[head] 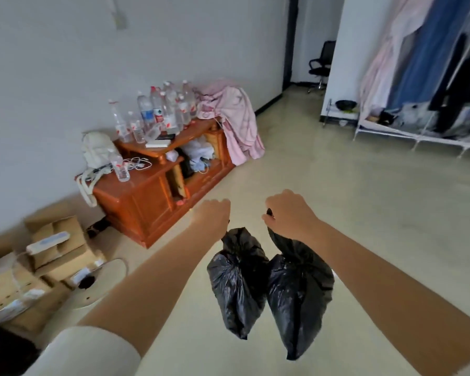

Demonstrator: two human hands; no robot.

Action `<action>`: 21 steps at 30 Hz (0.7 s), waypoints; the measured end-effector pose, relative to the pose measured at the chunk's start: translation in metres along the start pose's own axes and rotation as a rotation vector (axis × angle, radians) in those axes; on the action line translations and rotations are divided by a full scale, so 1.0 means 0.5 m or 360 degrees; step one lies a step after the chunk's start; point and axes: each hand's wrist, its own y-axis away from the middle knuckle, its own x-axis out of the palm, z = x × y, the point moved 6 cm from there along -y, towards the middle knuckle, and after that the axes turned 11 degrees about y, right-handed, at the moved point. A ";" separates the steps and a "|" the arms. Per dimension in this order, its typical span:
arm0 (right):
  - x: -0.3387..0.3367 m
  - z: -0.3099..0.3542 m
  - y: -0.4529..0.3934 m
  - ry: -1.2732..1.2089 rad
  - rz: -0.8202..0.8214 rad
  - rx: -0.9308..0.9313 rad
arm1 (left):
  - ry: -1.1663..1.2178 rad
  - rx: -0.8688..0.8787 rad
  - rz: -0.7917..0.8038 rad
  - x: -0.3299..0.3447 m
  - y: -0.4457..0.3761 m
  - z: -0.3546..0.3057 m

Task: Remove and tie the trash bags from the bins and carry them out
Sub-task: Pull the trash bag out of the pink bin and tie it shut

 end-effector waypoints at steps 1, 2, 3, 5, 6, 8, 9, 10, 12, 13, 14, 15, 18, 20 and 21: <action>0.011 -0.070 0.011 0.0021 0.0019 0.0063 | 0.0000 0.0077 0.0003 0.006 -0.039 -0.065; 0.023 -0.139 0.021 0.0037 0.0041 0.0125 | 0.0015 0.0148 0.0004 0.012 -0.076 -0.129; 0.036 -0.209 0.029 0.0054 0.0066 0.0193 | 0.0035 0.0219 -0.0005 0.018 -0.114 -0.194; 0.068 -0.349 0.047 0.0085 0.0122 0.0339 | 0.0046 0.0353 -0.0040 0.034 -0.188 -0.325; 0.085 -0.418 0.055 0.0109 0.0151 0.0418 | 0.0037 0.0417 -0.0055 0.043 -0.225 -0.389; 0.124 -0.555 0.073 0.0186 0.0243 0.0570 | 0.0017 0.0556 -0.0064 0.064 -0.298 -0.516; 0.144 -0.625 0.080 0.0206 0.0294 0.0642 | 0.0002 0.0633 -0.0069 0.074 -0.339 -0.579; 0.164 -0.694 0.087 0.0209 0.0346 0.0707 | -0.0007 0.0702 -0.0072 0.082 -0.380 -0.640; 0.201 -0.829 0.096 0.0191 0.0435 0.0807 | 0.0004 0.0830 -0.0059 0.094 -0.465 -0.759; 0.217 -0.894 0.098 0.0172 0.0467 0.0850 | 0.0016 0.0894 -0.0044 0.098 -0.505 -0.816; 0.231 -0.959 0.098 0.0144 0.0489 0.0892 | 0.0029 0.0950 -0.0023 0.102 -0.547 -0.872; 0.245 -1.023 0.095 0.0104 0.0506 0.0936 | 0.0044 0.0995 0.0003 0.104 -0.587 -0.926; 0.281 -1.194 0.077 0.0037 0.0509 0.1027 | 0.0069 0.1093 0.0060 0.113 -0.706 -1.076; 0.302 -1.296 0.063 0.0035 0.0501 0.1054 | 0.0062 0.1123 0.0062 0.117 -0.783 -1.168; 0.313 -1.350 0.057 0.0032 0.0494 0.1058 | 0.0063 0.1127 0.0069 0.122 -0.822 -1.216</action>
